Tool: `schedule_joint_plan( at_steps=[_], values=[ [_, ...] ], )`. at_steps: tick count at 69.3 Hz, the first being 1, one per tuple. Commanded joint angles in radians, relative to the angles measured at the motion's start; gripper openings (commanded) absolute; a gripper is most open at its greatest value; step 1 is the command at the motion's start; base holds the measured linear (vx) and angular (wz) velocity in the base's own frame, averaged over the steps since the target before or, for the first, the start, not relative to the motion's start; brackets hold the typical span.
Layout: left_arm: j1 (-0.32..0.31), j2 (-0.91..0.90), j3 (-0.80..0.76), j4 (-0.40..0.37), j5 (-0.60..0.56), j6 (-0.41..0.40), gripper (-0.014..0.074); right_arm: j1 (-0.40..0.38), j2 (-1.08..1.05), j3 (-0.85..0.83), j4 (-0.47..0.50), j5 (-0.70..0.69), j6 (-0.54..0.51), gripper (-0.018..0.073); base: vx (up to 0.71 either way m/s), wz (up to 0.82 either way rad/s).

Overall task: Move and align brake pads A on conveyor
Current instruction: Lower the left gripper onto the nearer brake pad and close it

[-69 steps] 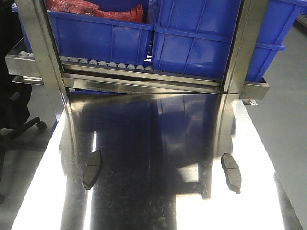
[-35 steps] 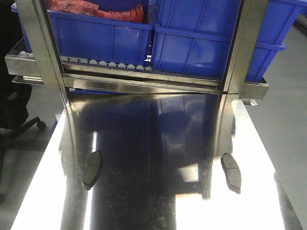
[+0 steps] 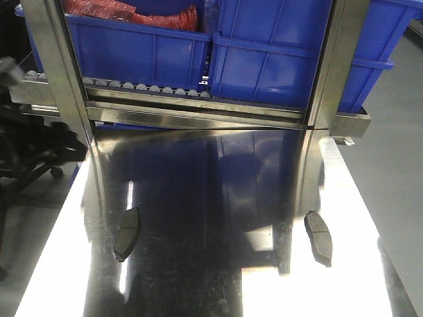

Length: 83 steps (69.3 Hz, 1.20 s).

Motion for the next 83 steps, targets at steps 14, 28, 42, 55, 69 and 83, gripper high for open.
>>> schedule_joint_plan(
  at_steps=[14,28,42,55,69,83],
  values=[
    [-0.156,0.174,-0.037,0.004,-0.071,-0.042,0.052,-0.002,0.012,-0.026,-0.01,-0.072,-0.002,0.0592,0.0,0.0],
    [-0.239,0.266,-0.037,0.213,-0.068,-0.247,0.0493,-0.002,0.012,-0.026,-0.01,-0.072,-0.002,0.0592,0.0,0.0],
    [-0.282,0.321,-0.037,0.311,-0.065,-0.383,0.0493,-0.002,0.012,-0.026,-0.01,-0.072,-0.002,0.0592,0.0,0.0],
    [-0.29,0.369,-0.037,0.314,-0.091,-0.419,0.0493,-0.002,0.012,-0.026,-0.01,-0.072,-0.002,0.0592,0.0,0.0],
    [-0.29,0.403,-0.037,0.315,-0.127,-0.419,0.0493,-0.002,0.012,-0.026,-0.01,-0.072,-0.002,0.0592,0.0,0.0],
    [-0.29,0.428,-0.037,0.314,-0.17,-0.437,0.0493,-0.002,0.012,-0.026,-0.01,-0.072,-0.002,0.0592,0.0,0.0]
  ],
)
